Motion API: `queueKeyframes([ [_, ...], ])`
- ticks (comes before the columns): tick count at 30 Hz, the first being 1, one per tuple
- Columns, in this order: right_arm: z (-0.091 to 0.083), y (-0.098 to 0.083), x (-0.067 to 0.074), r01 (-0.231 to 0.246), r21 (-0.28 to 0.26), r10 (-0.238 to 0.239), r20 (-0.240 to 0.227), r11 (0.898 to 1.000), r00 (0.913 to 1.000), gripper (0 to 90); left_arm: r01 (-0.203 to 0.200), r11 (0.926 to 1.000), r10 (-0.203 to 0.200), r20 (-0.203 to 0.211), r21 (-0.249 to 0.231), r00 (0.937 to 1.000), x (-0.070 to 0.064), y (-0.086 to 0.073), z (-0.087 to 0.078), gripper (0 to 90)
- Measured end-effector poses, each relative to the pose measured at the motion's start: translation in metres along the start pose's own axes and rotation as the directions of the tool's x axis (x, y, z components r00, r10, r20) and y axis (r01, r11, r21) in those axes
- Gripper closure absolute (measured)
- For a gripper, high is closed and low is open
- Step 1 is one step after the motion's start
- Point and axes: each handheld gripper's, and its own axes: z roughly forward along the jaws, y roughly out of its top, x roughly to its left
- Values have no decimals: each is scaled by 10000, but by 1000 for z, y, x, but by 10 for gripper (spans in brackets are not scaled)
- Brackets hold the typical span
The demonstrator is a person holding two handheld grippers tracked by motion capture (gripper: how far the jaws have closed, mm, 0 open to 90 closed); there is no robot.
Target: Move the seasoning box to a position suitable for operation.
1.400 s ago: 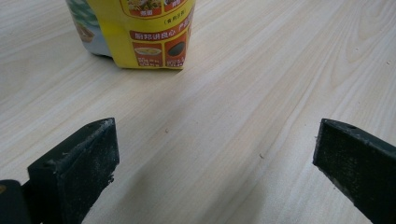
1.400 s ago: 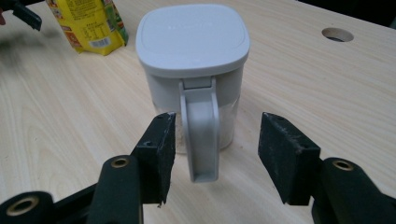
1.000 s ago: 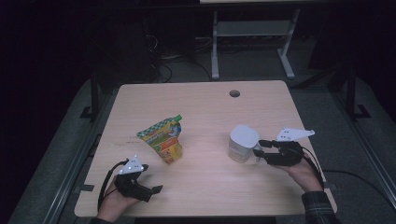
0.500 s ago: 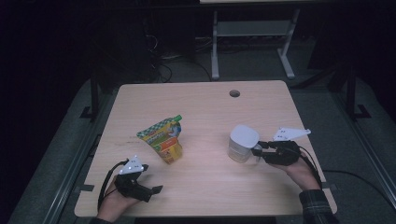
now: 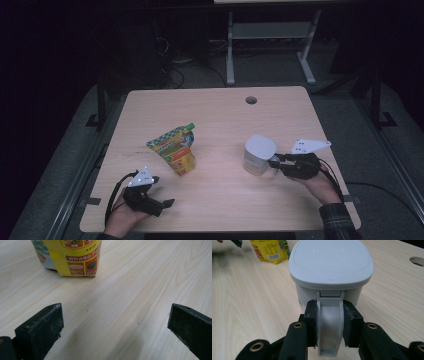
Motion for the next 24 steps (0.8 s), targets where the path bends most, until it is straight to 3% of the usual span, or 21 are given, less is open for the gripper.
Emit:
queueKeyframes([
  [11,8,6,18,339,79,-334,-586,9994,9977,686,-6,10000,6,12,-38,10000,0,0,0,0],
  [24,17,10,39,814,49,-800,-1294,9967,9884,685,-98,9999,99,74,-51,9999,-1,1,0,0],
])
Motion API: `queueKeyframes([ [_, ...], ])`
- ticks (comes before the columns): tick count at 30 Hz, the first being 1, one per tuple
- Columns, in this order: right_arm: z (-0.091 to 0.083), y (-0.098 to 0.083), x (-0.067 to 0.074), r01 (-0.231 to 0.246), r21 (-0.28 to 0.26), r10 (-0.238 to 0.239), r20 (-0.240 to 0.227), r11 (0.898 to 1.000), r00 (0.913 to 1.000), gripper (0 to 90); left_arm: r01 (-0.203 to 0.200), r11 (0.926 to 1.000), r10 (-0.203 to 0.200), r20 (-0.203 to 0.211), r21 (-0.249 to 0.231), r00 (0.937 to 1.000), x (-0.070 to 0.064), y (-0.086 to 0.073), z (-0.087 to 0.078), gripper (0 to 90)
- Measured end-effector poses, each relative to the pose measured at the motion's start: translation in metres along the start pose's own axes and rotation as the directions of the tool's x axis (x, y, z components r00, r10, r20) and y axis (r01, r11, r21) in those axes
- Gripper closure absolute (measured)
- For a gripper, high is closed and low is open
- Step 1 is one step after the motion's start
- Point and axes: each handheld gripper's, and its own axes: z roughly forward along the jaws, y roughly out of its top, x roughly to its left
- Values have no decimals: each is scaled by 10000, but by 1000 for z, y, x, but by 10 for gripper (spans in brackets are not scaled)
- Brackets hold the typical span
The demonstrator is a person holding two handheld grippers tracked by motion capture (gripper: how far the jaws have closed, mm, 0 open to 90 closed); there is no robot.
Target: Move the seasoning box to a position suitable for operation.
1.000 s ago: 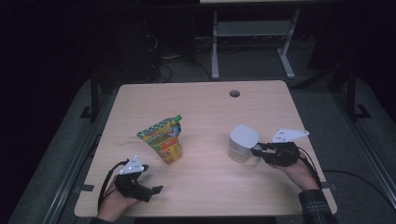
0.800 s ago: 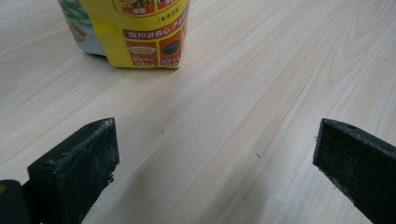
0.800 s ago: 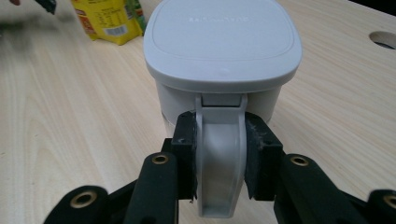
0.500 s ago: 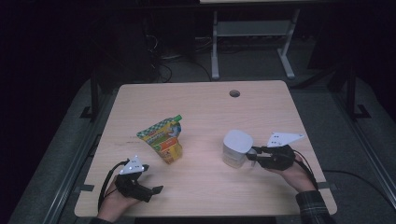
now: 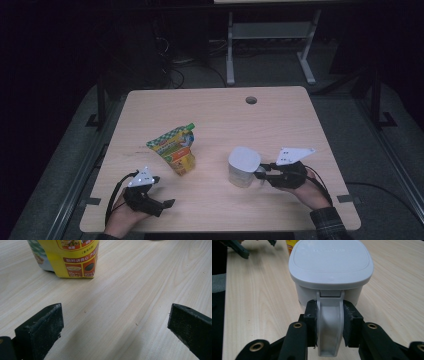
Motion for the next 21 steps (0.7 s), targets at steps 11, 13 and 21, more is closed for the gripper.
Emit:
queueKeyframes([
  [11,7,5,16,464,46,-460,-634,9989,9969,685,-31,10000,31,82,33,10000,-2,1,2,0],
  [13,8,5,18,545,38,-541,-746,9985,9957,685,-16,10000,16,85,27,10000,-2,1,2,0],
  [21,8,5,21,843,41,-832,-1166,9964,9897,685,-48,10000,48,81,4,10000,-3,0,1,0],
])
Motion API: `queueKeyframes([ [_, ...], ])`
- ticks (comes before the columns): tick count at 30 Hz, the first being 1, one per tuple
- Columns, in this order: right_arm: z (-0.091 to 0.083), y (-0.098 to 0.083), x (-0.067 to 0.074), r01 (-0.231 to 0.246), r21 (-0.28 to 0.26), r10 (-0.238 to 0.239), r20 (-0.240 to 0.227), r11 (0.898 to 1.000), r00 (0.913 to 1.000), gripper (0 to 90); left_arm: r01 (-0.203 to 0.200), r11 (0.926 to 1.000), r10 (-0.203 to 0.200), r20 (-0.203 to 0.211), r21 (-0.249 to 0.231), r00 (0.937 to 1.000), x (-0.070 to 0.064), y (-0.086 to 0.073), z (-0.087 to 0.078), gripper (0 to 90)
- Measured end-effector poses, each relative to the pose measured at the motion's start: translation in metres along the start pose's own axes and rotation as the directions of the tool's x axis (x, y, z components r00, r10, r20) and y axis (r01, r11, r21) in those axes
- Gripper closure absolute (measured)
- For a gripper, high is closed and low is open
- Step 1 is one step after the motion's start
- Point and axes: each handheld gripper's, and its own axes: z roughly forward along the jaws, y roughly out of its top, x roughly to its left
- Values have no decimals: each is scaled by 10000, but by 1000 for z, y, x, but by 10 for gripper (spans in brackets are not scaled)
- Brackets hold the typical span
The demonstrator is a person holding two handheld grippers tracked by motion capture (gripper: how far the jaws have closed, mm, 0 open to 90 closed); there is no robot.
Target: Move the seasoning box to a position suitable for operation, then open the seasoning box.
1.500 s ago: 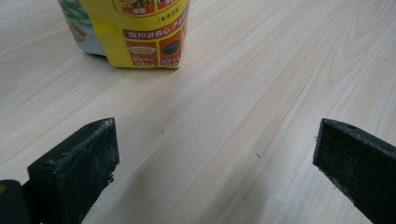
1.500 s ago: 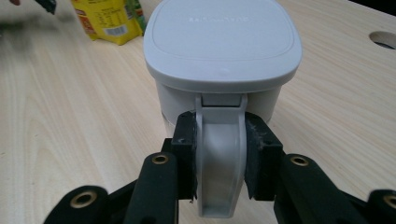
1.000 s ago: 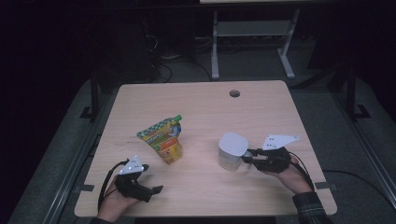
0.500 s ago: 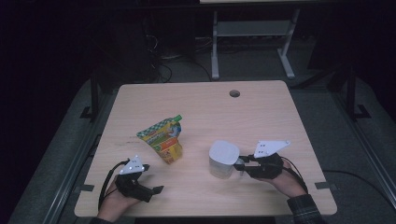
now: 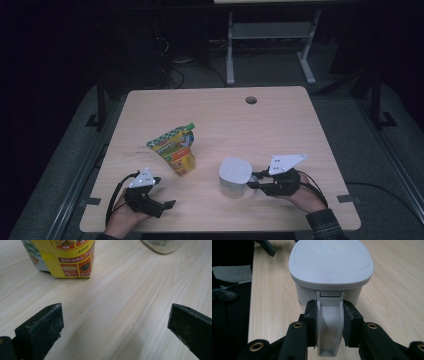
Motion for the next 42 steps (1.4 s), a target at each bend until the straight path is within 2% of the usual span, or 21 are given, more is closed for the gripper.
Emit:
queueKeyframes([
  [6,0,-1,0,212,84,-211,-55,9997,9998,684,27,10000,-27,8,9,10000,0,0,-1,0],
  [12,0,-2,0,218,40,-217,-30,9998,9998,660,1,10000,-1,19,-13,10000,0,0,0,0],
  [13,0,-2,0,176,19,-176,59,9998,9998,617,9,10000,-9,27,-10,10000,0,0,0,0],
  [14,-1,-2,-1,33,-66,-34,-74,10000,10000,594,18,10000,-18,27,16,10000,0,0,0,0],
  [18,-8,-3,-1,-295,-359,293,-53,9989,9996,531,28,10000,-28,32,4,10000,-1,0,0,0],
  [25,-24,-19,2,-982,-631,1008,395,9932,9941,517,45,10000,-45,67,-48,10000,1,1,-1,0],
  [28,-26,-23,3,-1137,-577,1172,599,9918,9913,533,60,10000,-60,94,-57,9999,0,1,-1,0],
  [29,-30,-27,6,-1347,-636,1387,630,9888,9883,559,47,9999,-46,123,-91,9999,0,1,-1,0],
  [33,-36,-32,15,-1683,-832,1744,731,9822,9820,676,-7,10000,9,178,-97,9998,-1,1,0,0],
  [37,-31,-35,23,-1847,-768,1897,628,9798,9798,813,-4,9999,6,216,-112,9998,-1,2,1,0],
  [42,-19,-35,31,-1826,-620,1856,475,9812,9815,896,144,9998,-140,232,-147,9996,-2,2,2,0],
])
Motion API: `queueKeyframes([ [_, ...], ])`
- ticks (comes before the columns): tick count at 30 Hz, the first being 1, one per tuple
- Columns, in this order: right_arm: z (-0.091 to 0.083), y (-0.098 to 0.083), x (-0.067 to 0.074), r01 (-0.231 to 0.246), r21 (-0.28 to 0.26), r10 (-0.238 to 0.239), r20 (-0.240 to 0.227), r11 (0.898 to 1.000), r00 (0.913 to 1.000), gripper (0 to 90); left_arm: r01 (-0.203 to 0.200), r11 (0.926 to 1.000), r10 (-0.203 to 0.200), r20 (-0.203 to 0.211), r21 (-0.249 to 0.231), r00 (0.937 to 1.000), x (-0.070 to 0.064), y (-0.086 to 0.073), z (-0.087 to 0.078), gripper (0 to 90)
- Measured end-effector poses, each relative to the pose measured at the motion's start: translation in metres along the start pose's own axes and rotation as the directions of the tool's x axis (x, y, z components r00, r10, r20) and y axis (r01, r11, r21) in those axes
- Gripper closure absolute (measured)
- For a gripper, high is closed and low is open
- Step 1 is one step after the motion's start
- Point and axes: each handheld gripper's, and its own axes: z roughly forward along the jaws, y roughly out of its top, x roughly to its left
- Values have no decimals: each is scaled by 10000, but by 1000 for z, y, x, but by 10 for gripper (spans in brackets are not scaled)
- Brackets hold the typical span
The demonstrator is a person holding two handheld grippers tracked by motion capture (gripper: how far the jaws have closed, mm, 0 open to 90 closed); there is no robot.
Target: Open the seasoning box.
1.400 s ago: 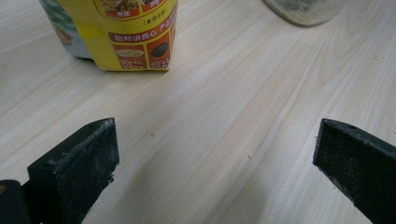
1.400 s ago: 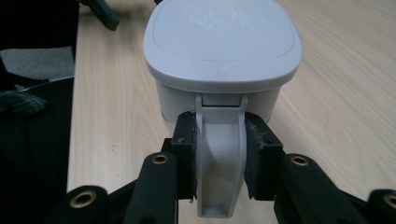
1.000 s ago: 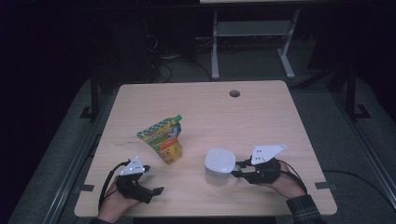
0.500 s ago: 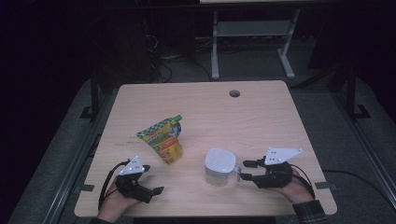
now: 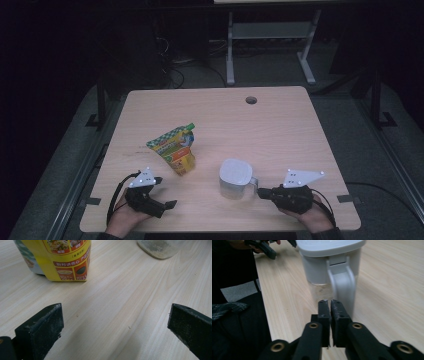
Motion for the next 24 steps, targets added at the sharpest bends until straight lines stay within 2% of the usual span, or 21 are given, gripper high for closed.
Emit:
queueKeyframes([
  [13,20,-3,2,328,417,-334,127,9986,9994,898,-124,9999,124,-39,38,9999,-1,0,1,0],
  [19,24,-3,-1,407,376,-417,255,9985,9988,899,-112,9999,112,47,0,9999,-2,0,3,0],
  [24,24,-3,-2,272,371,-289,446,9989,9986,899,-165,9999,164,76,7,9998,-3,1,3,0],
])
